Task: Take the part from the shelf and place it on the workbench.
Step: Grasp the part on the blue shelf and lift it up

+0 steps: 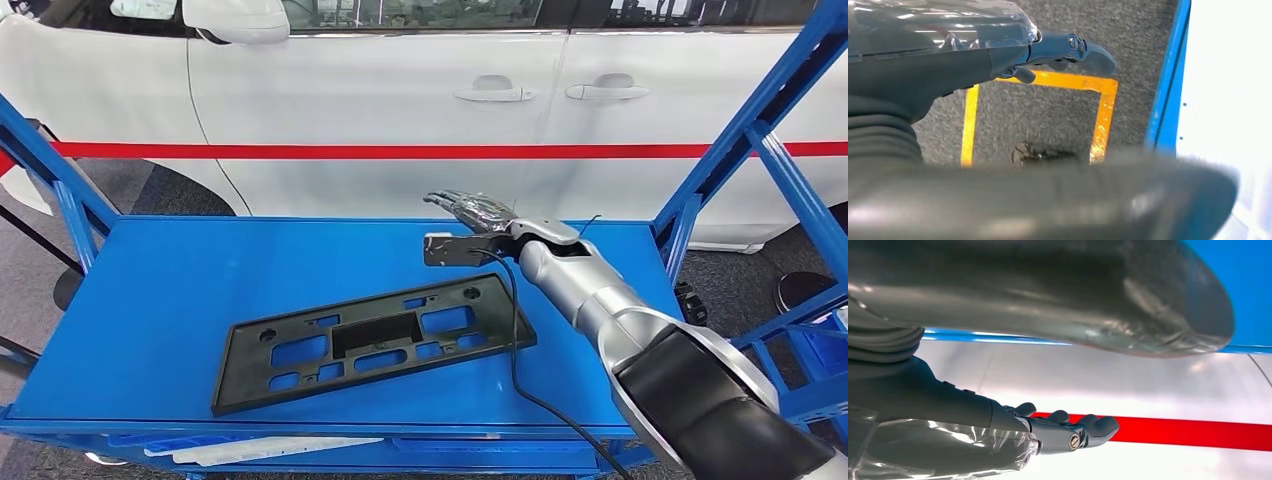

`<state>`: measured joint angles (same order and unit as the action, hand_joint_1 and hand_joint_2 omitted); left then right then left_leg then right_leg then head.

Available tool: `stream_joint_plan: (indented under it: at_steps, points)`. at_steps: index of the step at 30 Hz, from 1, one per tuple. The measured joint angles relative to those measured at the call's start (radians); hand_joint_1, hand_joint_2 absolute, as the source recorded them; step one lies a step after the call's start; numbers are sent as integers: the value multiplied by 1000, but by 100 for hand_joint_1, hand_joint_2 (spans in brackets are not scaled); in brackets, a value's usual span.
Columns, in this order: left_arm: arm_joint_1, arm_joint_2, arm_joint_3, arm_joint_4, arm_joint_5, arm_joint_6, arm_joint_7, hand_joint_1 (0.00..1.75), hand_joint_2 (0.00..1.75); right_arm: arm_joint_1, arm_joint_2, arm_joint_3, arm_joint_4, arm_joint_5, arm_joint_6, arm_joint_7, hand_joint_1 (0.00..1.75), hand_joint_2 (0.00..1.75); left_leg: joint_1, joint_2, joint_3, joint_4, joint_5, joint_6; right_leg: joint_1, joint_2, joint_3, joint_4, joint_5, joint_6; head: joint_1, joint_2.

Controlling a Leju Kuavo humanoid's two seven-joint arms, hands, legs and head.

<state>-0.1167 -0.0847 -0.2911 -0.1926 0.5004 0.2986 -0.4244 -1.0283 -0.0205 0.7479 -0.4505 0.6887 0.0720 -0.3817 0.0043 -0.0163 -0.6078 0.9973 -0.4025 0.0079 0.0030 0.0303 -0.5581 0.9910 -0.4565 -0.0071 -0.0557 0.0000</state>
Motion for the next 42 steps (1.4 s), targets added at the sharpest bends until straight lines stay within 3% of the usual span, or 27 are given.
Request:
stream_joint_plan:
  at_steps: [1, 6, 13, 18, 24, 26, 29, 30, 31, 32, 35, 36, 39, 41, 42]
  points:
    - [0, 1, 0, 0, -5, 3, 3, 0, 0, 1, -1, 6, 0, -6, -3, 2, 0, 0, 0, 0, 0, 0, 0, 0, 0, 0, 0, 0, 0, 0, 0, 0]
    - [-1, 3, 0, 0, -10, -3, 13, 0, 0, 3, -2, 22, -2, -35, -15, 9, 0, 0, 0, 0, 0, 0, 0, 0, 0, 0, 0, 0, 0, 0, 0, 0]
    - [0, 7, -1, 0, -21, -102, -40, 0, 0, 14, -10, 38, -8, -87, -39, 8, 0, 0, -1, 0, -1, 1, -1, 1, -2, 0, 0, 0, 0, 0, 0, 0]
    - [4, 16, -6, 0, -36, -103, -27, 0, 0, 29, -12, 54, -8, -109, -47, 11, 0, 0, -5, 0, -2, 3, -2, 3, -6, 0, -1, -1, -1, 2, 0, 0]
    - [6, 21, -7, 0, -37, -93, -18, 0, 0, 38, -13, 66, -8, -116, -52, 17, 0, 0, -4, 2, -2, 1, 3, 14, -9, 0, 0, 0, 0, 14, 0, 0]
    - [6, 20, -8, 0, -38, -92, -17, 0, 0, 38, -14, 66, -8, -117, -54, 18, 0, 0, 3, 7, 2, -11, 11, 22, -8, -7, -13, 34, -33, 20, 0, 0]
    - [7, 19, -8, 0, -40, -91, -14, 0, 0, 45, -15, 67, -8, -117, -55, 18, 0, 0, 5, 14, -3, -15, 17, 26, -15, -18, -90, 218, -137, 31, 0, 0]
    - [7, 19, -9, 0, -40, -91, -12, 0, 0, 50, -16, 68, -7, -117, -54, 19, 0, 0, 6, 14, -6, -13, 18, 24, -18, -19, -111, 270, -153, 34, 0, 0]
    - [8, 19, -9, 0, -41, -91, -11, 0, 0, 53, -16, 70, -6, -117, -54, 19, 0, 0, 7, 15, -11, -10, 20, 23, -22, -20, -116, 286, -149, 38, 0, 0]
    - [8, 19, -9, 0, -41, -91, -9, 0, 0, 54, -17, 72, -6, -118, -54, 20, 0, 0, 9, 15, -16, -6, 21, 20, -26, -22, -101, 261, -125, 41, 0, 0]
    - [8, 18, -9, 0, -43, -88, -7, 0, 0, 49, -17, 80, -6, -120, -53, 21, 0, 0, 12, 14, -32, 11, 23, 5, -32, -26, -1, 74, -45, 43, 0, 0]
    - [8, 18, -9, 0, -43, -87, -6, 0, 0, 47, -17, 82, -6, -122, -53, 22, 0, 0, 12, 14, -37, 15, 26, -3, -30, -25, 14, 41, -37, 39, 0, 0]
    - [9, 18, -9, 0, -44, -85, -2, 0, 0, 47, -17, 88, -6, -129, -53, 23, 0, 0, 12, 12, -46, 16, 38, -26, -24, -21, 3, 33, -27, 14, 0, 0]
    - [11, 18, -9, 0, -45, -85, -1, 0, 0, 47, -17, 91, -5, -133, -53, 24, 0, 0, 15, 12, -62, 42, 6, -37, -25, -23, -11, 31, -13, -6, 0, 0]
    - [11, 18, -9, 0, -45, -86, 0, 0, 0, 47, -17, 93, -5, -134, -52, 24, 0, 0, 17, 12, -77, 83, -33, -40, -25, -24, -19, 29, -4, -15, 0, 0]
